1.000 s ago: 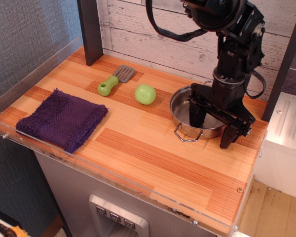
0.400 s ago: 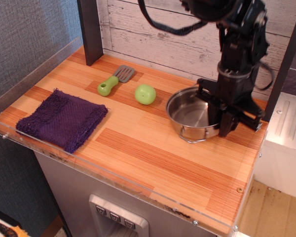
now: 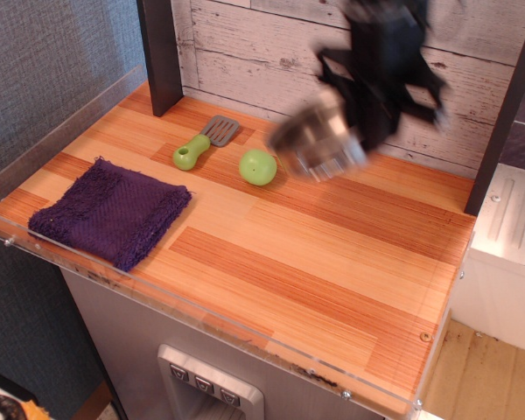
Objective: Place pot on top of purple cloth.
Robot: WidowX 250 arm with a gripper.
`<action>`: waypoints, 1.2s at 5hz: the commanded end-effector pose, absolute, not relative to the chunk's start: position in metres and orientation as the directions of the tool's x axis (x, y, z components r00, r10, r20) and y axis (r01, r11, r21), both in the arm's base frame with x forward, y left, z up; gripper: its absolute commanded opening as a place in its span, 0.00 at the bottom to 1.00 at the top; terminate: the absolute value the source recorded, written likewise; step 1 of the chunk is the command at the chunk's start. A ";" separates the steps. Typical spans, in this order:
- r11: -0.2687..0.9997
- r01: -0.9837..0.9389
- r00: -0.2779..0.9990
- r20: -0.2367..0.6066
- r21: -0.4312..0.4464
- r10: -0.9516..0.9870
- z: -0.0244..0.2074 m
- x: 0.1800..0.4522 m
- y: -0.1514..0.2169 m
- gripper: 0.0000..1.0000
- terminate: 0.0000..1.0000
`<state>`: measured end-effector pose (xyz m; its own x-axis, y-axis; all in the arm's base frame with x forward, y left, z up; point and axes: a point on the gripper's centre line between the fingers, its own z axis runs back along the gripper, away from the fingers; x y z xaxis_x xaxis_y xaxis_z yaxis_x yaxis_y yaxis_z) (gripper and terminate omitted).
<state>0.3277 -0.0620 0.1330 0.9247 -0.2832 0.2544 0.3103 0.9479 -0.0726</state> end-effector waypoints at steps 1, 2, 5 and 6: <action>0.993 0.104 0.971 0.223 -0.063 -0.087 0.166 0.251 0.030 0.00 0.00; 0.998 0.067 0.980 0.187 -0.014 -0.063 0.149 0.225 0.072 0.00 0.00; 0.998 -0.017 0.993 0.115 0.063 0.010 0.090 0.228 0.116 0.00 0.00; 0.998 -0.013 0.996 0.084 0.064 0.008 0.079 0.233 0.119 0.00 0.00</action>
<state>0.2360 0.1189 0.0628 0.9991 0.0088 0.0420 -0.0105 0.9991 0.0404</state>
